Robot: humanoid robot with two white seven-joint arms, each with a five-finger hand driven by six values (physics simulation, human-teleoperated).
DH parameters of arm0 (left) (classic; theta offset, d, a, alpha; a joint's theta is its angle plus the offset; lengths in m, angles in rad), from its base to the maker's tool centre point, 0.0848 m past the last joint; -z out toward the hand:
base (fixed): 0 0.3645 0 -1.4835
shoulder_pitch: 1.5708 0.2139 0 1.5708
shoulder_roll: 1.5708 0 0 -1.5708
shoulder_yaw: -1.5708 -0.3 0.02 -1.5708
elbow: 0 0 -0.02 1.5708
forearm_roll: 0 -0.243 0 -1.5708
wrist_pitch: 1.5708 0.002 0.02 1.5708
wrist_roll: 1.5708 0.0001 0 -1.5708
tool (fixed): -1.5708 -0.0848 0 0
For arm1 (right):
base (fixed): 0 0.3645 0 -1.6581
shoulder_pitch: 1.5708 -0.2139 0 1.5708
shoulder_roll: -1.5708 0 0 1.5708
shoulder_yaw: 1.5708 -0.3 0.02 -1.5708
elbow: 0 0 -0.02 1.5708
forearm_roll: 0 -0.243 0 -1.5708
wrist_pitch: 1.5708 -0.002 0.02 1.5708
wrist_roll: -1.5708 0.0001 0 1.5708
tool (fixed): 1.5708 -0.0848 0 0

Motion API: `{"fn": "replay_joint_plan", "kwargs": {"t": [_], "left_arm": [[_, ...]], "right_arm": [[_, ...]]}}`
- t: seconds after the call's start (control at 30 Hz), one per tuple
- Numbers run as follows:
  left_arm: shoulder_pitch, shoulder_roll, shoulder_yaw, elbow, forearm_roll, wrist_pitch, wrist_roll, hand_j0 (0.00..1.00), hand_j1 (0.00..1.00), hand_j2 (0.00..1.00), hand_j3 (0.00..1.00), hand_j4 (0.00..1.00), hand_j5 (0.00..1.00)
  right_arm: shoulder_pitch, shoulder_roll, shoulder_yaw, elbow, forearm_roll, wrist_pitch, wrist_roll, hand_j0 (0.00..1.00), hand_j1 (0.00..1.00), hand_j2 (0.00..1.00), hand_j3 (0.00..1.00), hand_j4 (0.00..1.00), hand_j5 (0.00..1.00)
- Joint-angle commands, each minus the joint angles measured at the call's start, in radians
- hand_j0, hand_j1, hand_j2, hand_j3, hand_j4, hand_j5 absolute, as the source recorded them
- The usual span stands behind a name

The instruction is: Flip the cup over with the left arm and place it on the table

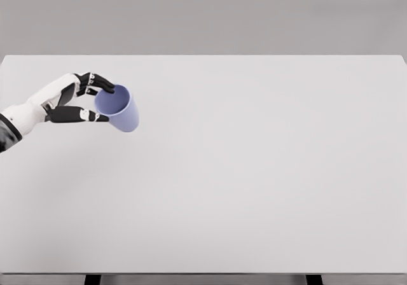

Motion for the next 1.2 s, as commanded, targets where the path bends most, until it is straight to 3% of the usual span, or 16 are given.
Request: {"fn": "replay_joint_plan", "kwargs": {"t": [0.0,0.43,0.47,0.53,0.57,0.93,1.17], "left_arm": [[0.000,0.001,0.002,0.004,-0.018,0.052,0.001,0.60,0.60,0.60,0.60,0.60,0.60],[-0.002,-0.039,0.002,0.047,-0.069,0.052,0.001,0.62,0.62,0.62,0.62,0.62,0.62],[-0.002,-0.039,0.002,0.046,-0.071,0.052,0.001,0.71,0.71,0.71,0.71,0.71,0.71],[-0.002,-0.038,0.002,0.044,-0.075,0.052,0.001,0.99,0.99,0.99,0.99,0.99,0.99],[-0.002,-0.036,0.002,0.044,-0.077,0.052,0.001,1.00,1.00,1.00,1.00,1.00,1.00],[0.003,-0.027,0.010,0.044,-0.078,0.038,0.002,1.00,1.00,1.00,1.00,1.00,1.00],[0.002,0.099,0.018,0.009,-0.064,-0.083,-0.002,1.00,1.00,1.00,1.00,1.00,1.00]], "right_arm": [[0.000,0.000,0.000,0.000,0.001,0.000,0.000,1.00,1.00,1.00,1.00,1.00,1.00],[0.000,0.000,0.000,0.000,0.001,0.000,0.000,1.00,1.00,1.00,1.00,1.00,1.00],[0.000,0.000,0.000,0.000,0.001,0.000,0.000,1.00,1.00,1.00,1.00,1.00,1.00],[0.000,0.000,0.000,0.000,0.001,0.000,0.000,1.00,1.00,1.00,1.00,1.00,1.00],[0.000,0.000,0.000,0.000,0.001,0.000,0.000,1.00,1.00,1.00,1.00,1.00,1.00],[0.000,0.000,0.000,0.000,0.001,0.000,0.000,1.00,1.00,1.00,1.00,1.00,1.00],[0.000,0.000,0.000,0.000,0.001,0.000,0.000,1.00,1.00,1.00,1.00,1.00,1.00]]}}
